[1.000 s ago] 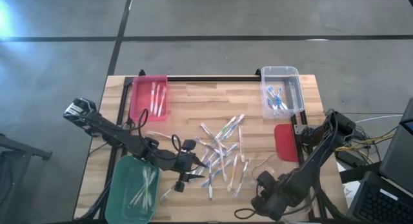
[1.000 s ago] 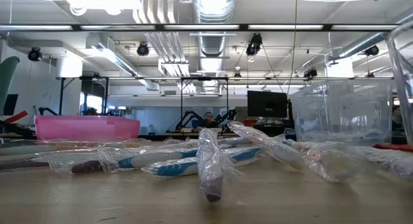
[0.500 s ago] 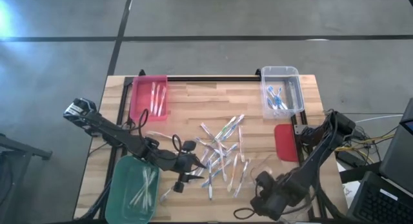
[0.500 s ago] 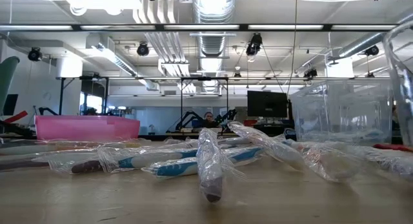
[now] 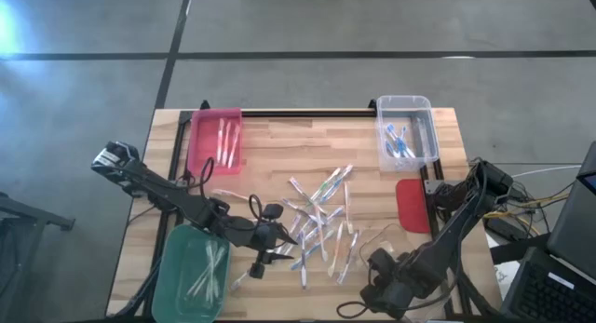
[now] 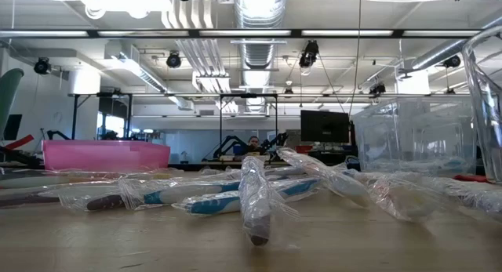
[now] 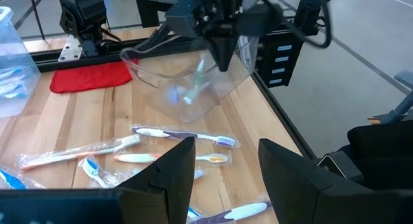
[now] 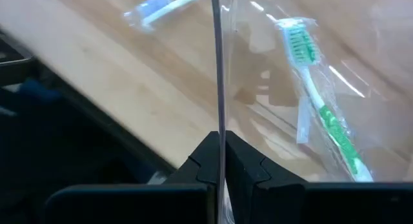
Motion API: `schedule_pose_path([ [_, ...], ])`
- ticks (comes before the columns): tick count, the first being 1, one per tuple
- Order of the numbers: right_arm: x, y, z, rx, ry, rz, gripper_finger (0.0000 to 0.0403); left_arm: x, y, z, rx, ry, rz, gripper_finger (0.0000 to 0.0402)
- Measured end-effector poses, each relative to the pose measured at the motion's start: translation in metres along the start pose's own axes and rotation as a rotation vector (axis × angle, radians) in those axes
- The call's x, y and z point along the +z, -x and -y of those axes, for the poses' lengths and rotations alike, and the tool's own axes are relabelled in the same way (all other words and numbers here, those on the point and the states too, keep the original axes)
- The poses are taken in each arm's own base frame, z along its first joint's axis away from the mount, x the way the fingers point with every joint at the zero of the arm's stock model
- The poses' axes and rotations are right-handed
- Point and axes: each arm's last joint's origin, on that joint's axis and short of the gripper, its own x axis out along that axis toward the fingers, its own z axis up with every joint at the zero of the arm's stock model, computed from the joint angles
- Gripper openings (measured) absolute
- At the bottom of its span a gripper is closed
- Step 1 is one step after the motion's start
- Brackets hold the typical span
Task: Pick & Place Toothbrushes
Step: Adjust the bottom transparent bin
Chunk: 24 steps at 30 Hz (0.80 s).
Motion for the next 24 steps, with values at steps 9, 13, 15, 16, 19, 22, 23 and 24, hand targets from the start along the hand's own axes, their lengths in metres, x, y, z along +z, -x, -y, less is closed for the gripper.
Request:
schedule_pose_path([
  [9,0.000,-0.017,0.009,-0.079,-0.008,0.007,0.0008,-0.001,0.000,0.000,0.001,0.000,-0.009,0.0177],
  [13,0.000,-0.015,0.007,-0.073,-0.003,0.005,0.0017,-0.001,0.000,0.000,0.001,-0.001,-0.012,0.0177],
  [15,-0.001,-0.013,0.005,-0.066,0.000,0.003,0.0032,-0.001,0.000,0.000,0.001,-0.001,-0.012,0.0177],
  [16,-0.001,-0.012,0.004,-0.061,0.004,0.001,0.0041,-0.001,0.000,0.000,0.001,-0.001,-0.012,0.0177],
  [19,0.000,-0.005,0.004,-0.059,0.015,0.000,0.0076,-0.001,0.000,0.000,0.001,-0.001,-0.012,0.0177],
  [22,0.001,0.005,0.006,-0.091,0.025,0.006,0.0110,-0.001,0.000,0.000,0.001,-0.001,-0.013,0.0177],
  [23,0.002,0.010,0.007,-0.101,0.030,0.008,0.0121,-0.001,0.000,0.000,0.001,-0.001,-0.013,0.0177],
  [24,0.003,0.014,0.008,-0.116,0.038,0.011,0.0131,-0.001,0.000,0.000,0.001,-0.001,-0.013,0.0177],
])
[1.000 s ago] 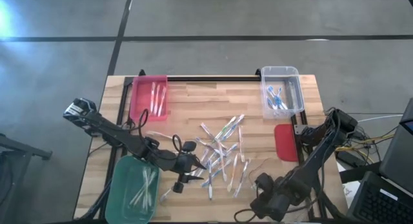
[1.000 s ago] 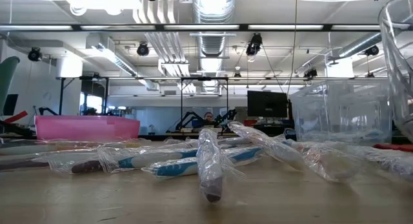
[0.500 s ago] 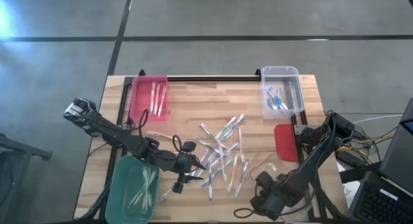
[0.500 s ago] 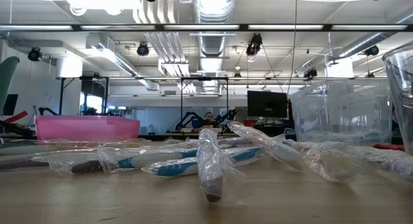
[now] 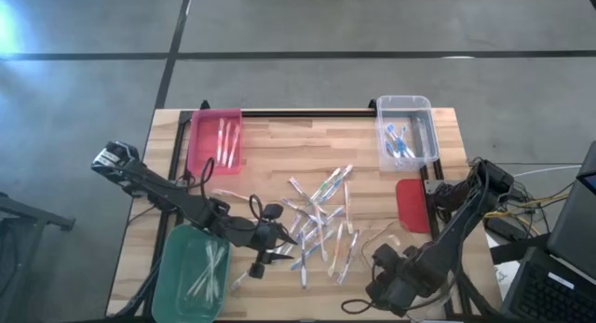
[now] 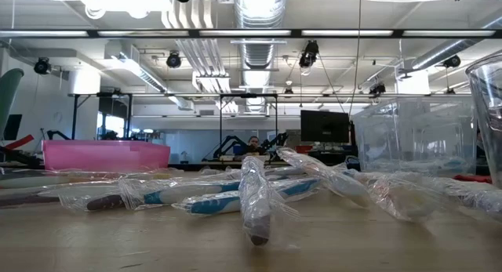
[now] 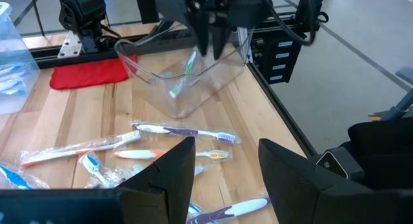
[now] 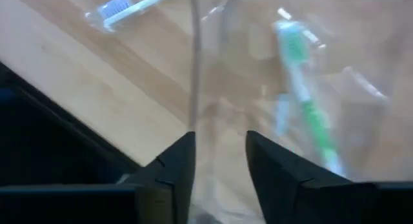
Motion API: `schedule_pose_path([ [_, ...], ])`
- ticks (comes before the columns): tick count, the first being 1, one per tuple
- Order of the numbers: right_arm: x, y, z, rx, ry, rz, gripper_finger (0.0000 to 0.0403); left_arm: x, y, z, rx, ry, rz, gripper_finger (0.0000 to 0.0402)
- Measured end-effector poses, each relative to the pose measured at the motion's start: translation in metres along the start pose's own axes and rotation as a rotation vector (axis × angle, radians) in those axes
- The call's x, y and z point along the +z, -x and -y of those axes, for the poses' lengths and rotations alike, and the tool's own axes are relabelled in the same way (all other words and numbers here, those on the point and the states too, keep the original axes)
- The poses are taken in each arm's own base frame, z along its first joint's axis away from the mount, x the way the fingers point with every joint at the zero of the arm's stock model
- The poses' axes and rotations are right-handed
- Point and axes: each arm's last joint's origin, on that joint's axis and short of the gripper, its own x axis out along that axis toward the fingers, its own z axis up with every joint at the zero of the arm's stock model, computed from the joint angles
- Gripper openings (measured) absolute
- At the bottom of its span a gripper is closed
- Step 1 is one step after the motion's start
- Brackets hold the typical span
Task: Pick & Place Toothbrushes
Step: Adjust the bottom transparent bin, then put the green toothbrush into the green bin
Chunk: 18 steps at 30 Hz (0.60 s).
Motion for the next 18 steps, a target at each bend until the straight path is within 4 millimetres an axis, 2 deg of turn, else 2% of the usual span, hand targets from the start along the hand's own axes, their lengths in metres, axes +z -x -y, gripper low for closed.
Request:
schedule_pose_path([
  [4,0.001,0.014,0.007,-0.082,0.137,-0.013,0.0166,-0.001,0.000,0.000,0.001,-0.001,-0.007,0.0177],
  [9,-0.001,0.013,0.020,-0.204,0.328,-0.071,0.0189,-0.001,0.000,0.000,0.001,-0.003,-0.011,0.0177],
  [18,0.000,0.002,0.033,-0.295,0.537,-0.124,0.0178,-0.002,0.000,0.000,0.002,-0.005,-0.022,0.0177],
])
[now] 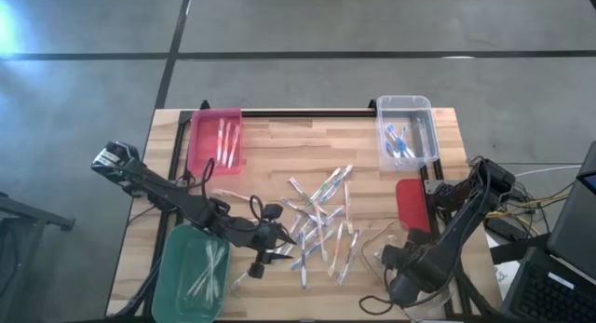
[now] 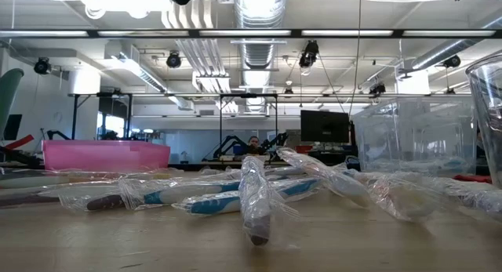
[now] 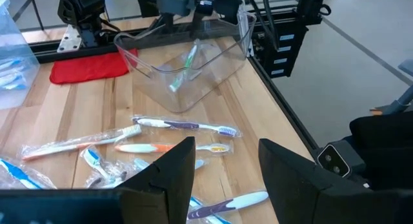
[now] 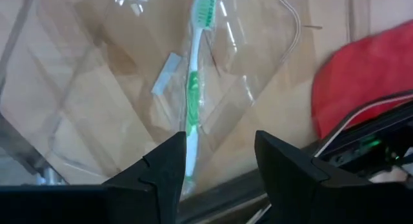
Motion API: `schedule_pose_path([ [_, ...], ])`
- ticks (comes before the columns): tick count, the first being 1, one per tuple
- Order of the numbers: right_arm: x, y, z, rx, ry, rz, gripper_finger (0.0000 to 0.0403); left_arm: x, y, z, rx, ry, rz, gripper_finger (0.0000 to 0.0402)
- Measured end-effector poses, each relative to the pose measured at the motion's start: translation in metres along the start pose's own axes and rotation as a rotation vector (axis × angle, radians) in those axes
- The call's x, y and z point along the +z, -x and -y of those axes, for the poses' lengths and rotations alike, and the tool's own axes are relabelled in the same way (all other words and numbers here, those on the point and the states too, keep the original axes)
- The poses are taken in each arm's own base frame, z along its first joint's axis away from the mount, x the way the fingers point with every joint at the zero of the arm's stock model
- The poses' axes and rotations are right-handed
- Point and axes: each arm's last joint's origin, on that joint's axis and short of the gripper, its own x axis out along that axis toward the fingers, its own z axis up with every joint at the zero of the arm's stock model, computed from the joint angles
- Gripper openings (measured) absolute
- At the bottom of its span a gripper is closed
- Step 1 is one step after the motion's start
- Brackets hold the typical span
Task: Pick & Place Toothbrushes
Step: Put the green toothbrush into the green bin
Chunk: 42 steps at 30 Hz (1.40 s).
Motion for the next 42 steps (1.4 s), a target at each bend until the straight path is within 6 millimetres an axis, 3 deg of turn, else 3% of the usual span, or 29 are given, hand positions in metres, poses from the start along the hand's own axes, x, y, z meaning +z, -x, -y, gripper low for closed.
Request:
schedule_pose_path([
  [8,-0.005,-0.005,0.001,-0.017,0.054,0.013,0.0177,0.000,0.000,0.000,0.000,0.005,0.000,0.0177],
  [16,-0.011,-0.031,0.000,0.035,0.107,0.032,0.0188,0.000,0.000,0.000,0.000,0.006,0.002,0.0177],
  [26,-0.013,-0.059,0.003,0.114,0.270,0.002,0.0162,0.000,0.000,0.000,0.000,0.026,0.003,0.0177],
  [32,-0.013,-0.064,0.005,0.103,0.338,-0.002,0.0153,0.000,0.000,-0.001,0.002,0.027,0.003,0.0177],
  [42,-0.012,-0.077,0.006,0.136,0.390,0.031,0.0178,0.001,0.000,-0.001,0.003,0.040,0.007,0.0177],
])
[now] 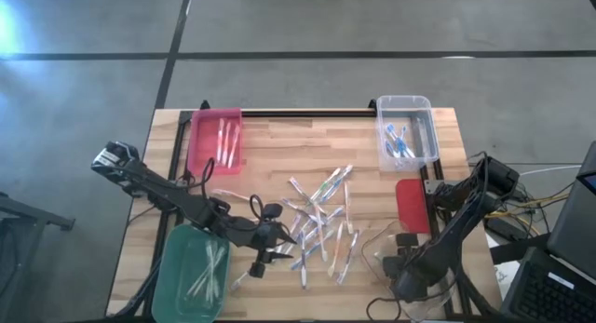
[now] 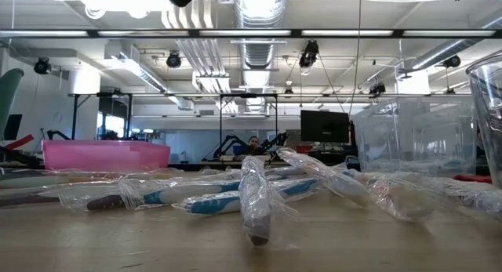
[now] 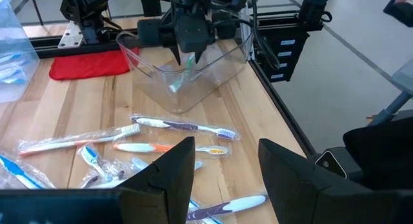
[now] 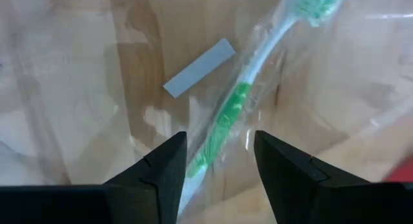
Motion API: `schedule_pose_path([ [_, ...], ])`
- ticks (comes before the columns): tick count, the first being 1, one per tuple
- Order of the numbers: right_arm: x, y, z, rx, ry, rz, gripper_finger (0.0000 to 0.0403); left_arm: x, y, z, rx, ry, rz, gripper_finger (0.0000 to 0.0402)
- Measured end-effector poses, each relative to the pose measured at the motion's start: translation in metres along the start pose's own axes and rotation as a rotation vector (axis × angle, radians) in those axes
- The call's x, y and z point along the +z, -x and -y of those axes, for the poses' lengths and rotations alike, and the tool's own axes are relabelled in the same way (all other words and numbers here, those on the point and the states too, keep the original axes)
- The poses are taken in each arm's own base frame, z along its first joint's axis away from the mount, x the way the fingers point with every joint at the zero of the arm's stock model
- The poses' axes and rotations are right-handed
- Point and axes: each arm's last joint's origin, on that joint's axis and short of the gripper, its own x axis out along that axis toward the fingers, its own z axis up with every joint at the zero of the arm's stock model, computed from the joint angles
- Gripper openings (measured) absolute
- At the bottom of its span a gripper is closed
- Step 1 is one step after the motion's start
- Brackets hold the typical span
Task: Pick & Place Toothbrushes
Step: Put the green toothbrush into the green bin
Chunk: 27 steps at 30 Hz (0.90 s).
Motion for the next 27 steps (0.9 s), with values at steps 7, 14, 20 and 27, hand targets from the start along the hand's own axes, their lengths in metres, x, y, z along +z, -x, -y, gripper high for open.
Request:
schedule_pose_path([
  [7,-0.003,-0.011,0.006,0.001,-0.002,0.009,0.0172,0.000,0.000,0.000,0.000,0.009,0.001,0.0177],
  [14,-0.003,-0.012,0.006,0.000,0.014,0.010,0.0109,0.000,0.000,0.000,0.000,0.009,0.003,0.0177],
  [20,-0.001,-0.009,0.003,0.018,0.013,0.017,0.0029,0.000,0.000,0.000,0.000,0.010,0.004,0.0177],
  [27,-0.002,0.001,0.002,0.056,-0.016,0.022,0.0013,0.000,0.000,0.000,0.000,0.010,0.004,0.0177],
])
